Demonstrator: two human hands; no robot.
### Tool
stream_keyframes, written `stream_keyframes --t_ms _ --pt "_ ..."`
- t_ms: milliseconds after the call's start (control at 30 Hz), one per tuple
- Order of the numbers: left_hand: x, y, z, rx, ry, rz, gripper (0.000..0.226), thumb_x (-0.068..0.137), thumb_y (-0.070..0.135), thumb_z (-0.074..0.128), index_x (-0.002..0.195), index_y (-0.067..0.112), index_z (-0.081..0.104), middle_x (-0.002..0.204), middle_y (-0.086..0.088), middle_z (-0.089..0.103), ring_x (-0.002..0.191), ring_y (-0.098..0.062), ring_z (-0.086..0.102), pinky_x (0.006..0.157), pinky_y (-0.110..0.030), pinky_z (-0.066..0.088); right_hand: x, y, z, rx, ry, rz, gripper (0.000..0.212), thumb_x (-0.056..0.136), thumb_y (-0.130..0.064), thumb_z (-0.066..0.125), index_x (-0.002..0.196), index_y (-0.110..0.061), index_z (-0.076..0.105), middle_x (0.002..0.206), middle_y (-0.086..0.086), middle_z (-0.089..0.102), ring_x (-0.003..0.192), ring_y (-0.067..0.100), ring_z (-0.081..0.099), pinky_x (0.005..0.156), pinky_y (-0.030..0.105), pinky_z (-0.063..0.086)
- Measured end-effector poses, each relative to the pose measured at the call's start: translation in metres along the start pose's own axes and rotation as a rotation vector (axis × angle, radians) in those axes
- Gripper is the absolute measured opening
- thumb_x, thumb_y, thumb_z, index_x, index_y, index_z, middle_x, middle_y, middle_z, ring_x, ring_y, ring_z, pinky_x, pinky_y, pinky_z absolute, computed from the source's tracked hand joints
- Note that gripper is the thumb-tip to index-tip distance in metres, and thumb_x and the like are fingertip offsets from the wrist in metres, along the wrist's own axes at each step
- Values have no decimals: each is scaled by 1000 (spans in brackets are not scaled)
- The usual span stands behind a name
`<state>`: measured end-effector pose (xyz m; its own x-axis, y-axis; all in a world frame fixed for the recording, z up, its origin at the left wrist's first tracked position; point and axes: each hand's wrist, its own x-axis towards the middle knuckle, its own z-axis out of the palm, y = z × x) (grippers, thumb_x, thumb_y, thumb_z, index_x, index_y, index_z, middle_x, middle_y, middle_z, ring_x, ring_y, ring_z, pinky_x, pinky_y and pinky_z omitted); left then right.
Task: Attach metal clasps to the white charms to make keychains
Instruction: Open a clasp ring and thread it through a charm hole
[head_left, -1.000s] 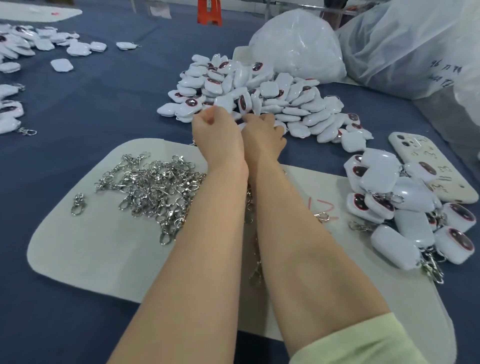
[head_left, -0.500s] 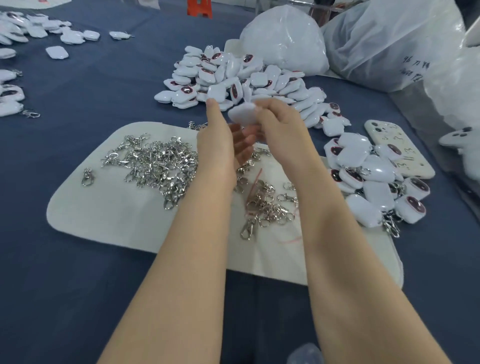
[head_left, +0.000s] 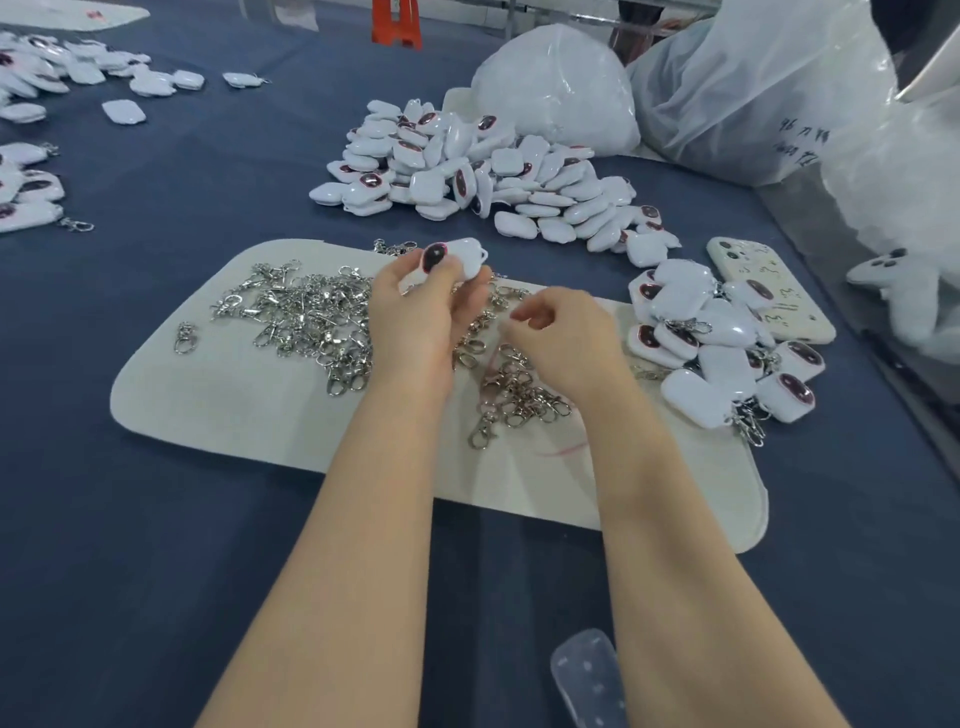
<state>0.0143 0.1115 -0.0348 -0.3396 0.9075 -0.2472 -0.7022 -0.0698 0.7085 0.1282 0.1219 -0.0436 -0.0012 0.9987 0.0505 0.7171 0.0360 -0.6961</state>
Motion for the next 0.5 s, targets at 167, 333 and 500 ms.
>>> stream_keyframes --t_ms 167,333,500 --pt "1 -6 4 66 48 20 27 86 -6 54 102 10 39 108 -24 61 64 -16 69 57 -18 55 -1 -12 -15 -313 -215 -10 31 80 -20 67 103 1 66 101 16 67 93 29 62 68 38 51" --pt "2 -15 7 155 -9 61 31 88 -7 45 110 14 48 102 -12 58 65 -16 67 57 -17 53 0 -15 -12 -385 -258 -7 21 87 -8 55 106 -2 64 104 14 66 94 30 62 70 33 49" --pt "2 -17 7 197 -8 75 18 89 -5 47 94 12 51 92 -8 60 68 -16 67 56 -16 52 2 -13 -9 -342 -215 8 20 87 -6 52 101 -6 65 107 11 66 100 28 60 74 28 45"
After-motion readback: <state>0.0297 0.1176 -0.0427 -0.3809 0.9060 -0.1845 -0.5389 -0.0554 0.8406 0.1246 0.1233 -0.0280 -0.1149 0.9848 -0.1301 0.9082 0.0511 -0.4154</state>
